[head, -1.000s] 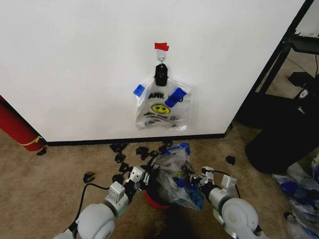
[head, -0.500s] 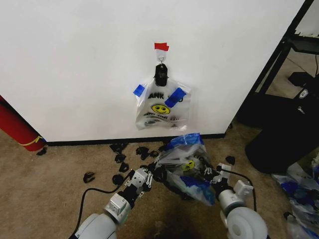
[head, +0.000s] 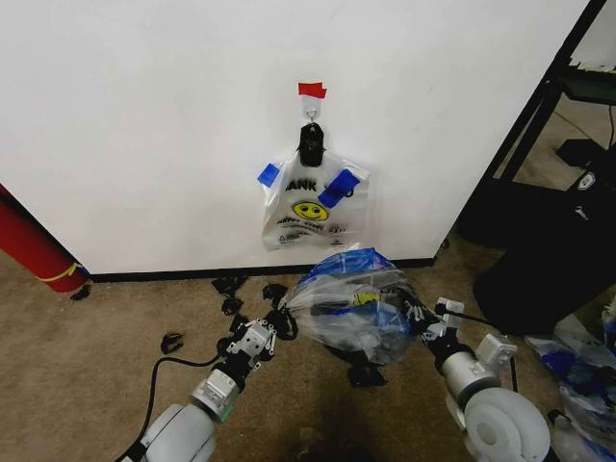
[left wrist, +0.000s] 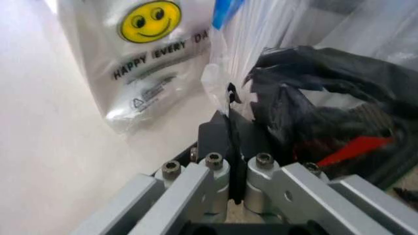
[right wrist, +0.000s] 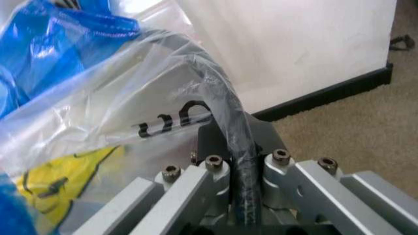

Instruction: Pick up the garbage bag from the wall and place it over the trash bin.

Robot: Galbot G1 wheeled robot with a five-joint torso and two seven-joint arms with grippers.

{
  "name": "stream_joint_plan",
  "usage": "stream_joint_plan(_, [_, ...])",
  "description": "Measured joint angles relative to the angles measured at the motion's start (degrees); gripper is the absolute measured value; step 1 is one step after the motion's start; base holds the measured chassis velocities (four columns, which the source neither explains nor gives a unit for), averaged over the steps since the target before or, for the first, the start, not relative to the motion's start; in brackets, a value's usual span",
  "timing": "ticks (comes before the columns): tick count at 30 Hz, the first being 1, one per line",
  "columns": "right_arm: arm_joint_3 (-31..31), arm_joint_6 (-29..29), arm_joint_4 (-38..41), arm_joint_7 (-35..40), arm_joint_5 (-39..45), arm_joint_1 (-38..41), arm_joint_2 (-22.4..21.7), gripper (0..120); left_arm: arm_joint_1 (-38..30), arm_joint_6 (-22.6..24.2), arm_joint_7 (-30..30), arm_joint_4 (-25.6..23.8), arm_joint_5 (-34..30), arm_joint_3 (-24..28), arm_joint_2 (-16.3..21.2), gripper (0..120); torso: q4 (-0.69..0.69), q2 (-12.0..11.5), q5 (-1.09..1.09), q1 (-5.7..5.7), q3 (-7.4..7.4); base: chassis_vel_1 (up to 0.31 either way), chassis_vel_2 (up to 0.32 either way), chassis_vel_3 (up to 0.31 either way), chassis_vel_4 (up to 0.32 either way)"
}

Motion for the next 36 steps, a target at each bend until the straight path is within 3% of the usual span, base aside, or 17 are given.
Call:
stream_joint_plan(7, [0.05,0.88,-0.51,-2.50,2.58,-0.01,0.05,0,-0.72,-2.41,0.37,3.00,1.33,0.76,-0.76,0,0.00,-0.01,-0.01,0.00,0.00,0.000,0.000,0.000,0.000])
stream_joint_plan(12, [-0.36,1.39,-1.97,-2.95,-0.46,0.14,-0.18,0,-0.80,-6.64,-0.76,3.33,-1.54,0.70,-0.88,0,0.00,-0.01,-0.01,0.00,0.00,0.000,0.000,0.000,0.000])
stream_joint_plan(18, [-0.71,3.51,-4.87,-3.73,-8.53,0.72,-0.51,0,-0.69,-13.25,0.40,3.17,-2.63,-2.84,0.01,27,0.00,-0.01,-0.01,0.00,0.00,0.000,0.000,0.000,0.000])
stream_joint_plan(19, [-0.71,3.51,-4.87,-3.73,-8.53,0.72,-0.51,0,-0.69,-13.25,0.40,3.17,-2.63,-2.84,0.01,27,0.00,-0.01,-0.01,0.00,0.00,0.000,0.000,0.000,0.000])
stream_joint_plan(29, [-0.79,6.52,-5.04,-7.65,-16.50,-0.50,-1.61,0,-1.30,-21.78,8.74,1.74,4.14,-8.12,0.79,62,0.00,-0.01,-0.01,0.00,0.00,0.000,0.000,0.000,0.000])
stream_joint_plan(33, [-1.55,13.10,-4.91,-13.23,-27.17,-1.85,-1.70,0,-3.70,-21.18,10.70,2.16,6.88,-6.31,0.56,82,-0.01,-0.01,-0.01,0.00,0.00,0.000,0.000,0.000,0.000])
stream_joint_plan(36, [-1.69,15.41,-4.72,-14.80,-30.00,-2.11,-1.69,0,-4.06,-20.92,11.18,3.26,8.22,-5.86,0.53,89,0.00,-0.01,-0.01,0.00,0.00,0.000,0.000,0.000,0.000])
